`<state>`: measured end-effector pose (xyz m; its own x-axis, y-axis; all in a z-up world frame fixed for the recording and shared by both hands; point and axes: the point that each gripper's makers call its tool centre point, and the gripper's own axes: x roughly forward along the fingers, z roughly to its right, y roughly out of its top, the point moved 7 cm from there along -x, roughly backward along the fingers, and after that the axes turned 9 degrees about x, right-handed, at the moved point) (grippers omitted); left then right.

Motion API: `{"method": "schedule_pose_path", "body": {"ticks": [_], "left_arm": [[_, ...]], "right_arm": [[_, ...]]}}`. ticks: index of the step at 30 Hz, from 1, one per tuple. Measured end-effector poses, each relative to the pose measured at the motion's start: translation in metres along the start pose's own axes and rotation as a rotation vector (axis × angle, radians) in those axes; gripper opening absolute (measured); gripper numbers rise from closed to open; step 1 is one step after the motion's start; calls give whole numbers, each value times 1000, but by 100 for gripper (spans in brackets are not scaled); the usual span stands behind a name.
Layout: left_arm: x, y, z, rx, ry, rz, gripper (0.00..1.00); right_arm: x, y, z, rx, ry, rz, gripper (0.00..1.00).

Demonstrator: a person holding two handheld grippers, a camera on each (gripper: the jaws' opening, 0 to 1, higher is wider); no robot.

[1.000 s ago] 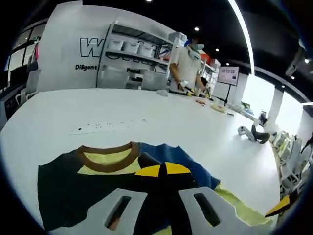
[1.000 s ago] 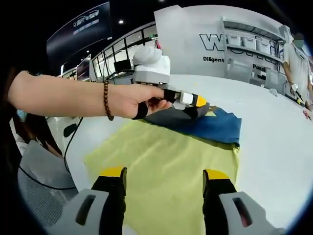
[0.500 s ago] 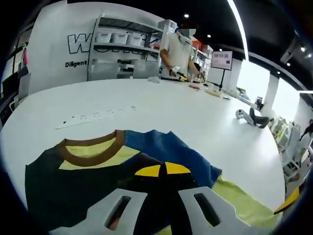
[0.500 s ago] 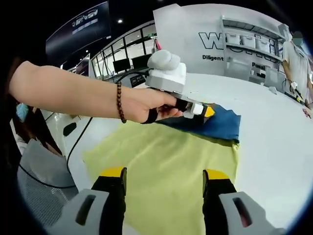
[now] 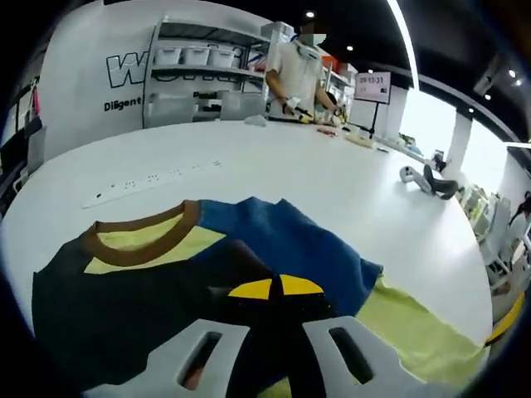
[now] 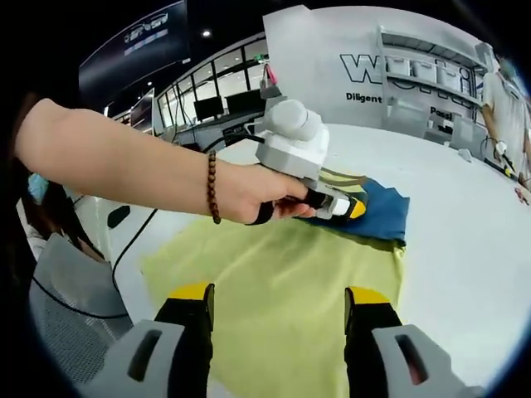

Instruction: Fold the garment on the visible template until the final outline fits inside the template.

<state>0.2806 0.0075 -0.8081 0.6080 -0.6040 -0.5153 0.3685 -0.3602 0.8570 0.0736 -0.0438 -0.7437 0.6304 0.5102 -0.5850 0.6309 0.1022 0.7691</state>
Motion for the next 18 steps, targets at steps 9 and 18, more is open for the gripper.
{"method": "schedule_pose_path", "body": {"ticks": [9, 18], "left_arm": [[-5, 1, 0, 34, -35, 43, 0], [-32, 11, -17, 1, -39, 117, 19]], "right_arm": [[-1, 0, 0, 1, -3, 2, 61], [2, -1, -4, 3, 11, 3, 61]]}}
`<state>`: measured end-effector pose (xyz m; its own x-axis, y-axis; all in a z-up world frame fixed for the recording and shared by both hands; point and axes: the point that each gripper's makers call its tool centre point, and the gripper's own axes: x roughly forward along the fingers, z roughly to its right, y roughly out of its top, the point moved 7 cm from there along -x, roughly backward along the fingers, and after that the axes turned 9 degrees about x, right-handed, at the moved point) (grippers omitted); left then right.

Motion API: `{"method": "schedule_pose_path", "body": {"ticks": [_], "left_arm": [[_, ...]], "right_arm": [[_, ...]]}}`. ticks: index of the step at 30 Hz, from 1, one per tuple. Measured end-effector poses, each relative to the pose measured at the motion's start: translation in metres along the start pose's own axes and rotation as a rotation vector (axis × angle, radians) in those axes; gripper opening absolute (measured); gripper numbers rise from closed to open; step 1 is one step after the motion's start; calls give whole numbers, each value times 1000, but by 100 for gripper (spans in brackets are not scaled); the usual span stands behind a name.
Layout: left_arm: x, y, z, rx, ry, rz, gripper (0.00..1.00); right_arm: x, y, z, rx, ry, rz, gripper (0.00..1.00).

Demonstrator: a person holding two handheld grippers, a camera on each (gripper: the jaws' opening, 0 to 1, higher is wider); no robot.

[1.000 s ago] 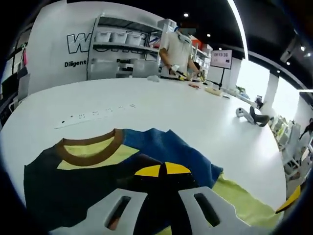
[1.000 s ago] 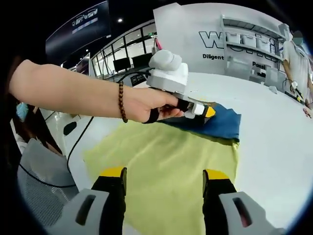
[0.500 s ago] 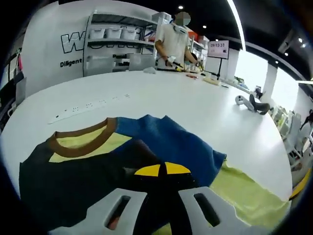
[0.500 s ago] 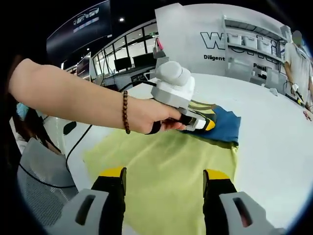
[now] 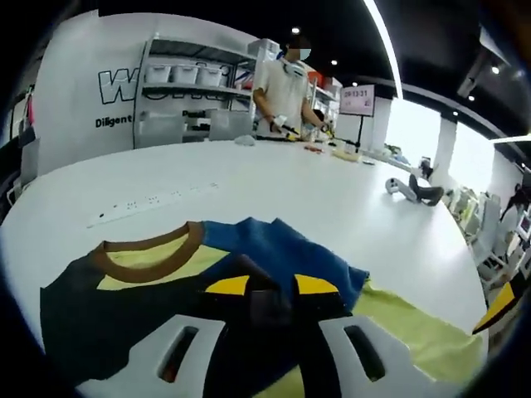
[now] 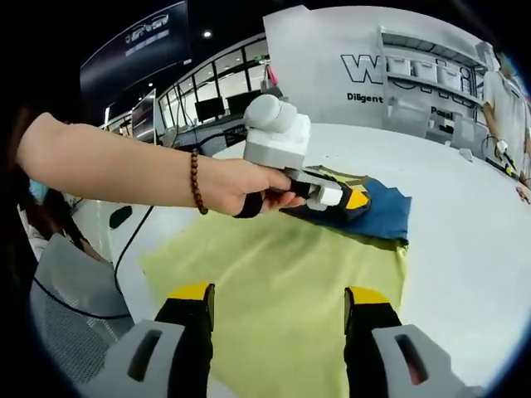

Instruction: Fold the garment on the visible template until the final outline fits inside the template.

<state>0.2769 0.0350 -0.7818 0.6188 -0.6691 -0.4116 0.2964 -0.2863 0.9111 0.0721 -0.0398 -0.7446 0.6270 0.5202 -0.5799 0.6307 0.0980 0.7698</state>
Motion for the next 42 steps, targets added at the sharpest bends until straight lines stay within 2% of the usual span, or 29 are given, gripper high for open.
{"method": "schedule_pose_path", "body": {"ticks": [4, 7, 11, 13, 18, 23, 24, 25, 26, 29, 31, 33, 36, 42], "left_arm": [[-6, -4, -12, -17, 35, -26, 28], [-10, -6, -15, -32, 46, -34, 29], [-14, -11, -13, -119, 47, -67, 29], [-15, -11, -12, -183, 42, -56, 29], [-23, -13, -6, -330, 33, -87, 33], [-26, -15, 1, -476, 17, -109, 30], [-26, -15, 2, -482, 14, -107, 30], [-25, -15, 4, -531, 9, -120, 30], [-25, -15, 6, -555, 8, -123, 30], [-22, -16, 4, -559, 24, -128, 30], [-20, -17, 5, -628, 19, -135, 26], [-19, -18, 5, -683, 19, -129, 16], [-17, -21, 2, -693, 31, -137, 1], [-15, -19, 3, -689, 31, -120, 0]], "right_arm": [[0, 0, -1, -2, 2, 3, 61], [0, 1, 0, 2, 1, 6, 61], [0, 1, 0, 0, 0, 9, 61], [0, 1, 0, -1, -1, 10, 61], [0, 1, -1, 0, -1, 14, 61], [0, 2, -3, -1, 2, 16, 61], [0, 2, -3, -2, 3, 16, 61], [0, 3, -3, -4, 3, 18, 61], [0, 3, -3, -4, 3, 19, 61], [-1, 3, -4, -4, 2, 20, 61], [-1, 3, -3, -4, 0, 20, 61], [-2, 3, -3, -1, 0, 21, 61], [-2, 2, -3, 0, -2, 17, 61], [-2, 1, -1, 3, -5, 17, 60]]}}
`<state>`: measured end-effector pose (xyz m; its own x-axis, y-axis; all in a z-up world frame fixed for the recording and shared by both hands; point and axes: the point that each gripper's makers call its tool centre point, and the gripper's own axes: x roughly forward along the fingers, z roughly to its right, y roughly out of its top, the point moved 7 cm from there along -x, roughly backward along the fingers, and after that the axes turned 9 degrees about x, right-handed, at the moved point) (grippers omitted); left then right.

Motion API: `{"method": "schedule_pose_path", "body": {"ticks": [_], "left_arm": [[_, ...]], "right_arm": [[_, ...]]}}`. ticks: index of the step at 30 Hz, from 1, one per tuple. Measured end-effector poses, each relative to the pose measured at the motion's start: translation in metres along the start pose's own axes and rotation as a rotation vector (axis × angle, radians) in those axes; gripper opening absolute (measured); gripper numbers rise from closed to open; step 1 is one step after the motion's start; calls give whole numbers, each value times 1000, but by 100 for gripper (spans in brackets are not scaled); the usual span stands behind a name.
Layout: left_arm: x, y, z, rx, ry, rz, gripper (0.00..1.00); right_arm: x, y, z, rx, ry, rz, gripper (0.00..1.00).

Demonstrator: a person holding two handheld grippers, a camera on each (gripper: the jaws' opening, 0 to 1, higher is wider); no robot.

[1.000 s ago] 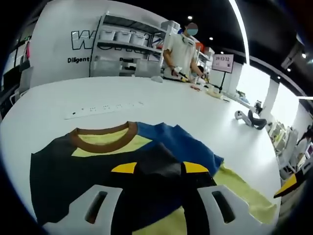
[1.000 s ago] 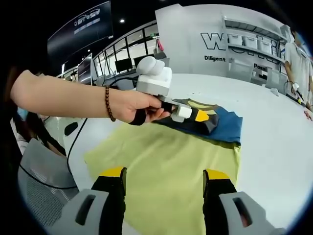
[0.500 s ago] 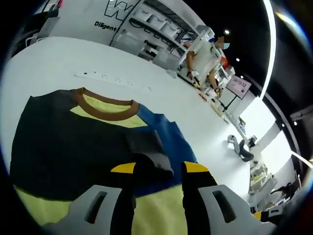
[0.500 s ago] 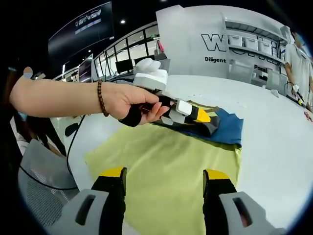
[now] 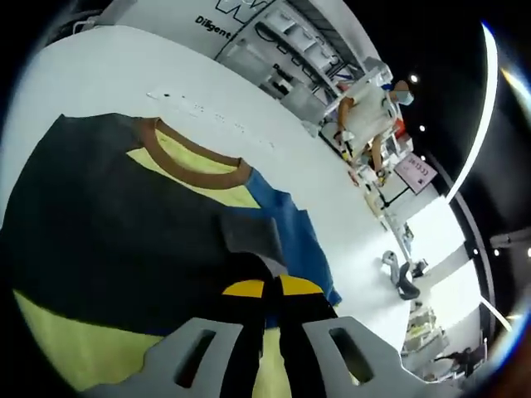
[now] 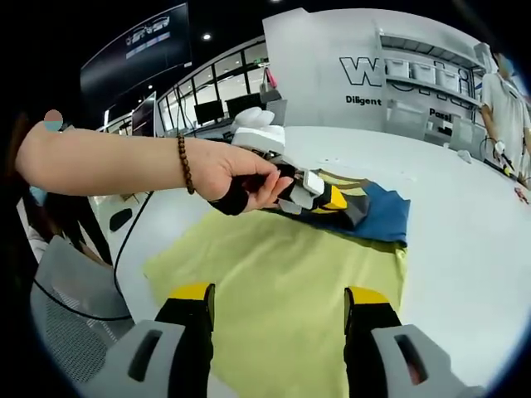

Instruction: Fold the garment on the visible template until the final outline fits inside the template.

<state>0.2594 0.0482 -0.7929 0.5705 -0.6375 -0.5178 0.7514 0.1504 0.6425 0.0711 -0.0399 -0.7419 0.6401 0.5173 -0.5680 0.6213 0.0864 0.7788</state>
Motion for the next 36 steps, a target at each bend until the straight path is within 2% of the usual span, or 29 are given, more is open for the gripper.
{"method": "schedule_pose_path", "body": {"ticks": [6, 8, 10, 13, 20, 23, 27, 29, 36], "left_arm": [[1, 9, 10, 106, -26, 56, 0], [4, 13, 23, 195, -66, 70, 0], [5, 14, 27, 211, -75, 80, 0], [7, 13, 31, 298, -79, 68, 0], [11, 12, 41, 378, -106, 78, 0], [15, 8, 46, 486, -108, 45, 0], [18, 8, 57, 562, -137, 52, 0], [22, 7, 59, 634, -143, 36, 0], [35, -1, 62, 705, -118, 1, 0]], "right_arm": [[0, 0, 0, 4, 0, 0, 60], [0, 0, 1, 5, -1, 0, 60], [0, -1, 1, 6, -2, -1, 60], [0, -2, 1, 8, -2, -3, 60], [-1, -4, 3, 12, -6, -7, 60], [-2, -4, 4, 12, -8, -7, 60], [-1, -5, 4, 20, -10, -5, 60], [-1, -5, 4, 21, -8, -7, 60], [-2, -8, 7, 27, -12, -14, 60]]}}
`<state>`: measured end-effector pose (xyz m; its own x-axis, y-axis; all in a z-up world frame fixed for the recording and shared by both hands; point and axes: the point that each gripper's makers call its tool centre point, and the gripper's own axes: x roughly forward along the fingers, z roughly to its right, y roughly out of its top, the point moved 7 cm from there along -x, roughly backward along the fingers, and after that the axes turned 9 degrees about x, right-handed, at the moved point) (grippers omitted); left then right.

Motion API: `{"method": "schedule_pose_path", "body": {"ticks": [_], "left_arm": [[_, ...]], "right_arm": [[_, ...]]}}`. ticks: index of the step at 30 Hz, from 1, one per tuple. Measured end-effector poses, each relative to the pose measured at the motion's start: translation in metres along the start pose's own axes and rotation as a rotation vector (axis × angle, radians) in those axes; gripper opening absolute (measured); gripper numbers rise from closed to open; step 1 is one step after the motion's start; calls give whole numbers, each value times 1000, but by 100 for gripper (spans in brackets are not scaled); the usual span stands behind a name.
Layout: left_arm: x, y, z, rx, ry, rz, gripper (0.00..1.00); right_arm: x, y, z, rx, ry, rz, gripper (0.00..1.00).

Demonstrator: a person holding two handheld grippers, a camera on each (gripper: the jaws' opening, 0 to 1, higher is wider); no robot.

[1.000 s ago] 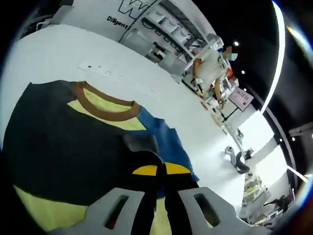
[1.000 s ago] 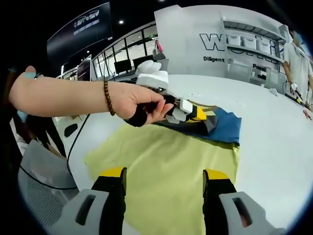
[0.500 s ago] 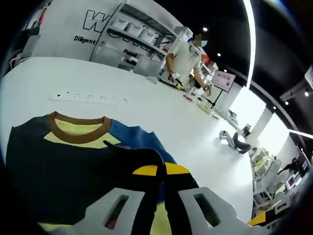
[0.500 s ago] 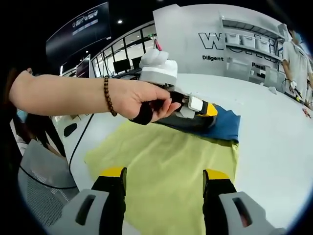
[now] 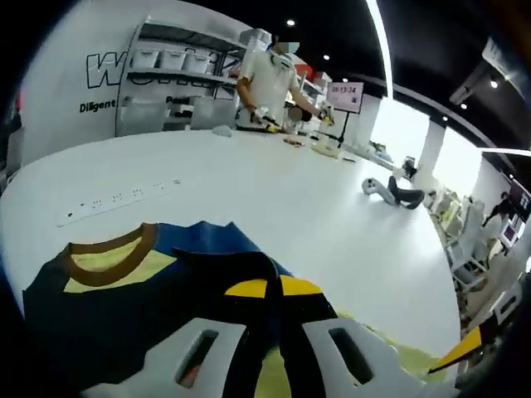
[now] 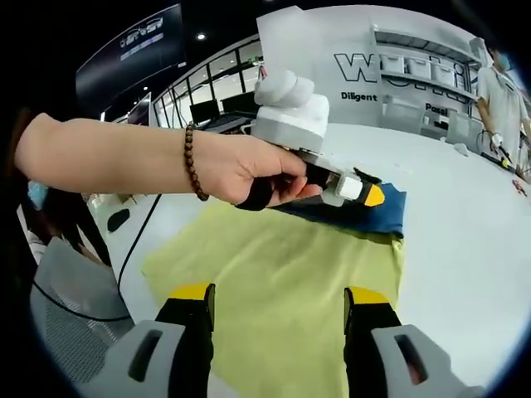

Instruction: Fold the garment on the visible template until the final outline fits inside the template.

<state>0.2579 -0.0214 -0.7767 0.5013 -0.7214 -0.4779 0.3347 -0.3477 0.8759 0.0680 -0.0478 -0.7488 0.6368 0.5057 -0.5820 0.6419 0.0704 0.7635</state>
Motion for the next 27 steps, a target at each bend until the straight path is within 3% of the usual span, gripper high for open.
{"method": "schedule_pose_path", "body": {"ticks": [4, 8, 27], "left_arm": [[5, -4, 3, 20, 4, -20, 0], [8, -7, 7, 99, 7, -40, 0], [17, -7, 11, 91, -11, -57, 0]], "right_arm": [[-1, 0, 2, 4, -5, 1, 60], [0, -1, 4, 7, -7, -4, 60], [-1, 2, 8, 5, -15, -8, 60]]}}
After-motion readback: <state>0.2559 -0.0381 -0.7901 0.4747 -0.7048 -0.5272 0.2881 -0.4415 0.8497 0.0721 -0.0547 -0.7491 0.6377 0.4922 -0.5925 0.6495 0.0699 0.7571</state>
